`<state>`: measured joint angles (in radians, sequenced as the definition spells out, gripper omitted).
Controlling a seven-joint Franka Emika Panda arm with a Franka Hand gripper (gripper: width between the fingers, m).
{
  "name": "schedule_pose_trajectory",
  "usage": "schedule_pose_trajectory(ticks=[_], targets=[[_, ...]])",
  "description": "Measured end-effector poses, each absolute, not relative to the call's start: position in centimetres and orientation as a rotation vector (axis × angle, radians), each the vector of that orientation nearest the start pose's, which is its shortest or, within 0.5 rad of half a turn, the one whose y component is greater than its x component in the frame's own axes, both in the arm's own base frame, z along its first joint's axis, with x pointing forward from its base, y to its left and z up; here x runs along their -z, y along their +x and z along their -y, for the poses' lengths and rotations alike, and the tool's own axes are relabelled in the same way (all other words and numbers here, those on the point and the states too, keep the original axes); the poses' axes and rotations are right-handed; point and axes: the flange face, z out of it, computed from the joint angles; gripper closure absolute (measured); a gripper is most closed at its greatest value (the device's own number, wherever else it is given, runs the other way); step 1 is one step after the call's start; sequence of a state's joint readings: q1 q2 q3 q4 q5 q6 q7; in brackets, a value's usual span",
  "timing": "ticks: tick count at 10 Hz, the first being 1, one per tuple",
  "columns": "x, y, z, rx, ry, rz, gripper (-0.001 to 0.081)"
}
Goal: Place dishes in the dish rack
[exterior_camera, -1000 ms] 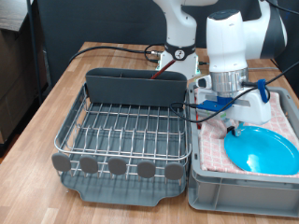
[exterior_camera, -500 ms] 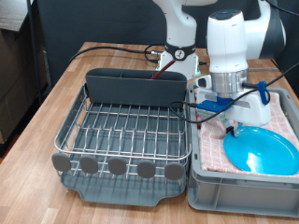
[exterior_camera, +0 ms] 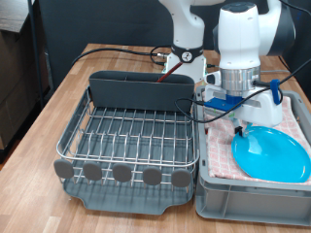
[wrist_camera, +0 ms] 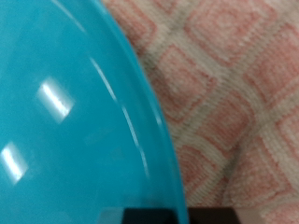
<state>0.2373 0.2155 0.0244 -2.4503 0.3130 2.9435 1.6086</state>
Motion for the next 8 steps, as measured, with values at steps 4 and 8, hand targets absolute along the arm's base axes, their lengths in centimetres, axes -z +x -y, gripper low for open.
schedule_pose_trajectory(ticks=[4, 8], targets=[[-26.1, 49.6, -10.7, 0.135, -2.021, -2.071, 0.0771], [-29.0, 48.6, -10.3, 0.132, -2.196, -2.06, 0.0777]])
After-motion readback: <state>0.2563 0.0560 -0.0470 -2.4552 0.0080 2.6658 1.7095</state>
